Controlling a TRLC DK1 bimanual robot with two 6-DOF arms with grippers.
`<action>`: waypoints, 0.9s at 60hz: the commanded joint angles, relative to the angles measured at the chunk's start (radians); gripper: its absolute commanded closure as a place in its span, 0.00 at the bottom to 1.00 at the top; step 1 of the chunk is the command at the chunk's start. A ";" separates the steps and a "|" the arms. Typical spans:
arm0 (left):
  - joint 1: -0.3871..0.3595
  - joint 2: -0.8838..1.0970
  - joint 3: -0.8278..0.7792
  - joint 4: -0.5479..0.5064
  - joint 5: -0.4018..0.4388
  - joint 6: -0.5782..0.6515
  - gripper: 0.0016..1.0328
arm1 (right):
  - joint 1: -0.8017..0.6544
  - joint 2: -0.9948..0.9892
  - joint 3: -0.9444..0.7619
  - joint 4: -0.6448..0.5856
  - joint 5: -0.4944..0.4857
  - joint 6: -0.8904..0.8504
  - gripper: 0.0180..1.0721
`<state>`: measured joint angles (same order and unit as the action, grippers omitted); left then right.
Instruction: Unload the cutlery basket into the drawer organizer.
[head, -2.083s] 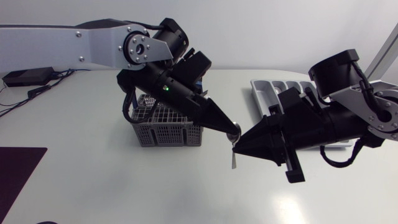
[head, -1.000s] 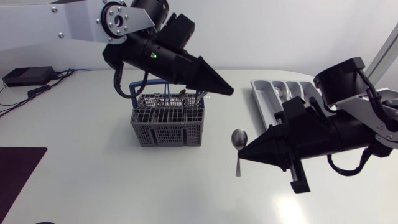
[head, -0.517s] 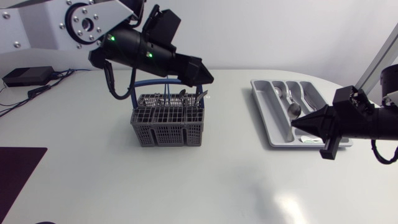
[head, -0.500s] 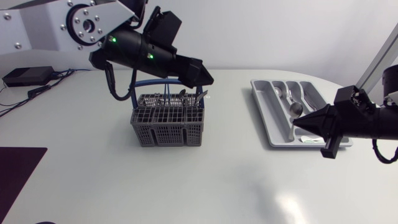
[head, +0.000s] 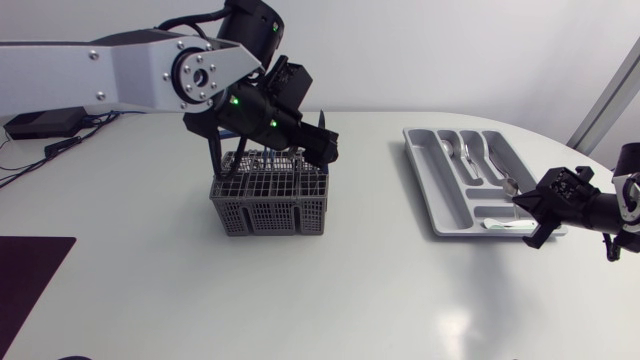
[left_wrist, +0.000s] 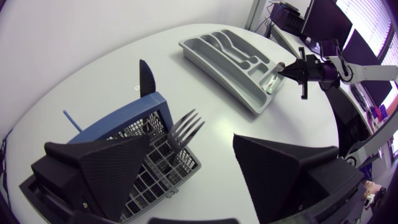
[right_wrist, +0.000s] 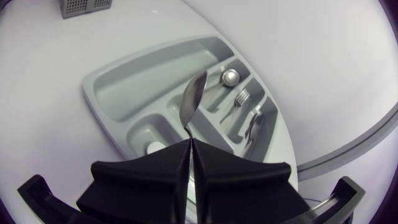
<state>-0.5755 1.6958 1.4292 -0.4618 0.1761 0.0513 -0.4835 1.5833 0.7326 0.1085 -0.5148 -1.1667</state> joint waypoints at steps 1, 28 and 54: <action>-0.003 0.024 0.005 -0.003 -0.015 -0.019 0.06 | -0.015 0.075 -0.009 0.071 0.042 -0.045 0.94; 0.009 0.024 -0.004 -0.021 -0.044 -0.019 0.06 | 0.083 0.149 -0.116 0.309 0.309 -0.113 0.86; -0.017 0.015 0.022 -0.044 -0.162 -0.030 0.06 | 0.059 -0.046 -0.102 0.180 0.282 -0.019 0.14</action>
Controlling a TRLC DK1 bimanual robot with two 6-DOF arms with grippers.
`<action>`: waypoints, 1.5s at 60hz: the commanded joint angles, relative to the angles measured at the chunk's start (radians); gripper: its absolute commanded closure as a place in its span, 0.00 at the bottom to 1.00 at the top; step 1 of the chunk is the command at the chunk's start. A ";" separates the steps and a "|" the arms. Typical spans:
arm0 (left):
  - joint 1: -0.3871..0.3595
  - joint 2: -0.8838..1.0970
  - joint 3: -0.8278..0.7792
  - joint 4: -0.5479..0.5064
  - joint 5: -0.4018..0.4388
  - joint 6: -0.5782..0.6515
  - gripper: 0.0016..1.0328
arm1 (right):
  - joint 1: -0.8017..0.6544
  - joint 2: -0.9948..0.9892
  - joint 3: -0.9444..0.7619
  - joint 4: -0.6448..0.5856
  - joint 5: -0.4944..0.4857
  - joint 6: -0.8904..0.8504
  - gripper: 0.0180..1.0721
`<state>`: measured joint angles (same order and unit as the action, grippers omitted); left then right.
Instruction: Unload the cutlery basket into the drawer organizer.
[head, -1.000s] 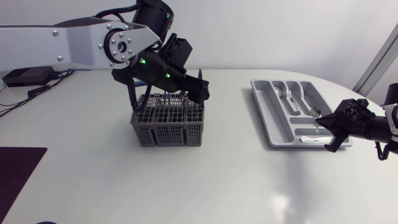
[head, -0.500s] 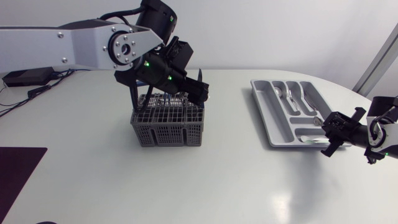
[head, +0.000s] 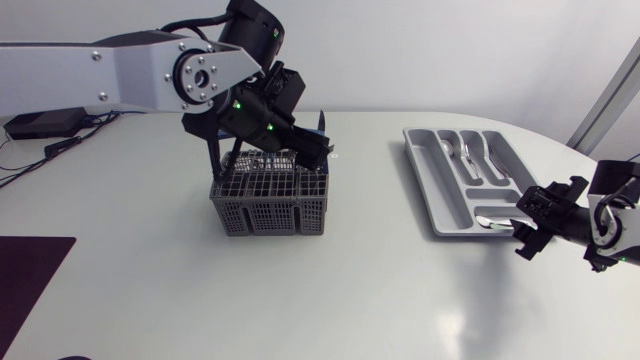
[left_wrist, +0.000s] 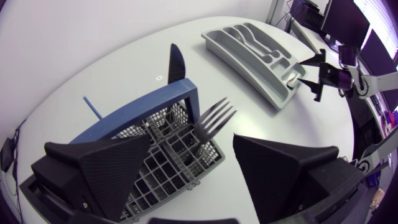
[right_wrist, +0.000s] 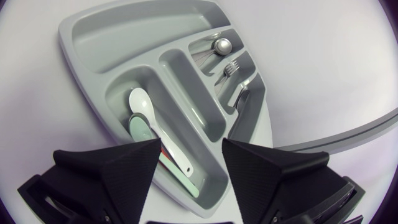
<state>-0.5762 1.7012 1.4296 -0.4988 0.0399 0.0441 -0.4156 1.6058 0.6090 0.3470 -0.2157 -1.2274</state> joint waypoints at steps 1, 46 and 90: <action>-0.019 0.012 0.023 -0.006 -0.038 -0.023 0.06 | -0.009 -0.084 0.029 -0.086 -0.025 0.057 0.14; -0.240 -0.043 -0.228 0.338 -0.503 0.091 0.10 | 0.064 -0.310 0.031 -0.384 -0.134 0.309 0.13; -0.313 0.025 -0.405 0.841 -0.715 0.359 0.26 | 0.107 -0.343 -0.014 -0.384 -0.140 0.330 0.13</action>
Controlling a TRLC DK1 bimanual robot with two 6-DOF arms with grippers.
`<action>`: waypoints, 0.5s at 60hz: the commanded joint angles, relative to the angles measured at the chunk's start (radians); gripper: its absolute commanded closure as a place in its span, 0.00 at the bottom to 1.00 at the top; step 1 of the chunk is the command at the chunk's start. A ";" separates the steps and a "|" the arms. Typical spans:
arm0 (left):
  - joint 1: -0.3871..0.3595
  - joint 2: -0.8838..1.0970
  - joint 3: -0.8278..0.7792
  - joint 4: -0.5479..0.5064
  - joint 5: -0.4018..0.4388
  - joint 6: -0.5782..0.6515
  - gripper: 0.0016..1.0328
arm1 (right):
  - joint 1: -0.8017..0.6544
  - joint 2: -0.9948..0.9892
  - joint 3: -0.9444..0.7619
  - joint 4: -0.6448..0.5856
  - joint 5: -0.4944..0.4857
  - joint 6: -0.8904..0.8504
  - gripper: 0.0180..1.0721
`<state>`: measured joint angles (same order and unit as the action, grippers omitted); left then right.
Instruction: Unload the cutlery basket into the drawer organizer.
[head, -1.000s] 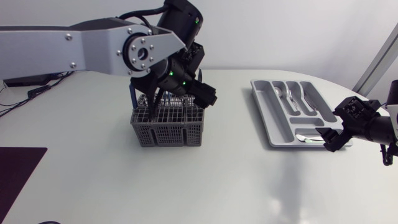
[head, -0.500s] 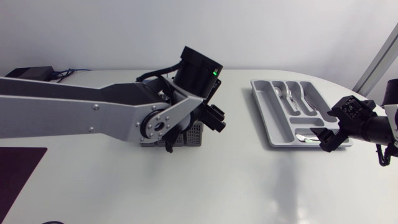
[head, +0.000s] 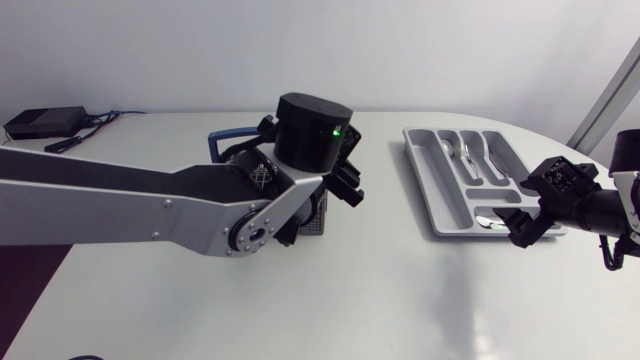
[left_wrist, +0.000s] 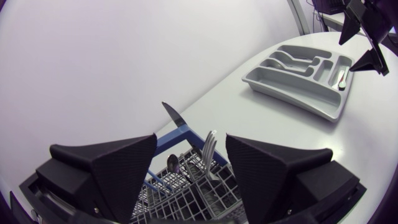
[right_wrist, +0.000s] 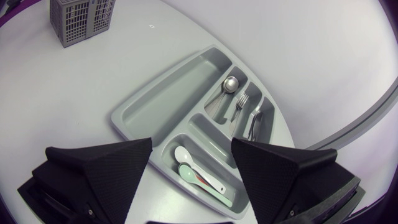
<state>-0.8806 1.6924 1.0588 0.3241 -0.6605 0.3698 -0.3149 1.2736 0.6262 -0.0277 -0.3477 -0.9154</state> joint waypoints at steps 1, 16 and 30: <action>-0.009 0.035 -0.036 0.020 -0.014 0.034 0.26 | 0.007 -0.011 -0.033 -0.008 -0.007 0.018 0.13; -0.003 0.052 -0.063 0.098 -0.014 0.061 0.40 | 0.007 -0.019 -0.043 -0.008 -0.016 0.016 0.13; 0.003 0.070 -0.079 0.147 -0.014 0.072 0.64 | 0.007 -0.020 -0.048 -0.006 -0.017 0.015 0.13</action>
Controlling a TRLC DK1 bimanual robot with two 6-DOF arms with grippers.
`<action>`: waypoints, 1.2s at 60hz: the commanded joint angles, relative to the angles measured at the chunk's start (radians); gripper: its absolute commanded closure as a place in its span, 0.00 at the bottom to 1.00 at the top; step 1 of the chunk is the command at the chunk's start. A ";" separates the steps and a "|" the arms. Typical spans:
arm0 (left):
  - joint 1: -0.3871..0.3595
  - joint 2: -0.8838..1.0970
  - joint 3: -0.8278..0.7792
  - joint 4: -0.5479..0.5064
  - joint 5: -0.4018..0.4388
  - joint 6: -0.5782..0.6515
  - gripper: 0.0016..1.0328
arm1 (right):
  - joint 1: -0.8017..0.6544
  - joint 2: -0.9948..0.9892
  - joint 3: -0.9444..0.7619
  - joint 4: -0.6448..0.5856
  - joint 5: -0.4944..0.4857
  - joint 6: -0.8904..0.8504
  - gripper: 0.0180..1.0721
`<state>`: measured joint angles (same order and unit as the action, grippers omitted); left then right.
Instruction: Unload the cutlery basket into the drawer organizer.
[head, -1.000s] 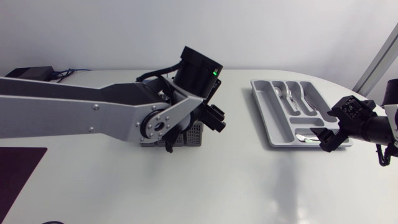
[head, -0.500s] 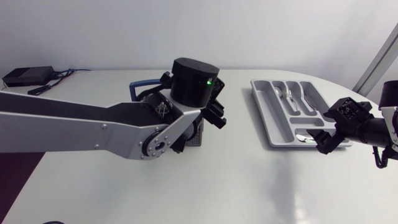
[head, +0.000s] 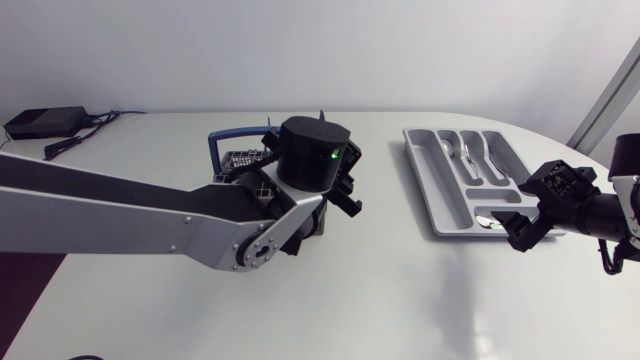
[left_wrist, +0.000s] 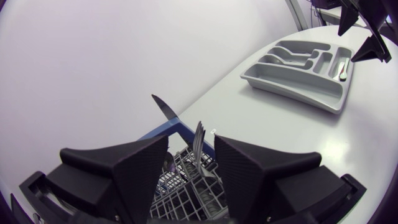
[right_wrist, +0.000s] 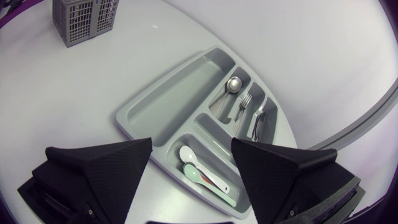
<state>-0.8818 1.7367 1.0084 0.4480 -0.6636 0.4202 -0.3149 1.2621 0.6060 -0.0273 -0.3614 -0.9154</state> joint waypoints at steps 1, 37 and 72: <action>0.004 0.027 -0.028 0.024 -0.011 0.022 0.65 | 0.007 -0.009 -0.028 -0.005 -0.004 0.015 0.13; -0.006 0.057 -0.106 0.241 0.001 0.129 0.93 | 0.002 -0.010 -0.032 -0.005 -0.008 0.007 0.13; -0.017 0.001 -0.122 0.284 0.013 0.221 0.97 | -0.006 -0.018 -0.038 -0.003 -0.011 -0.004 0.13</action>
<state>-0.8867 1.7733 0.9081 0.7090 -0.6559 0.6071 -0.3161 1.2591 0.5999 -0.0269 -0.3672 -0.9161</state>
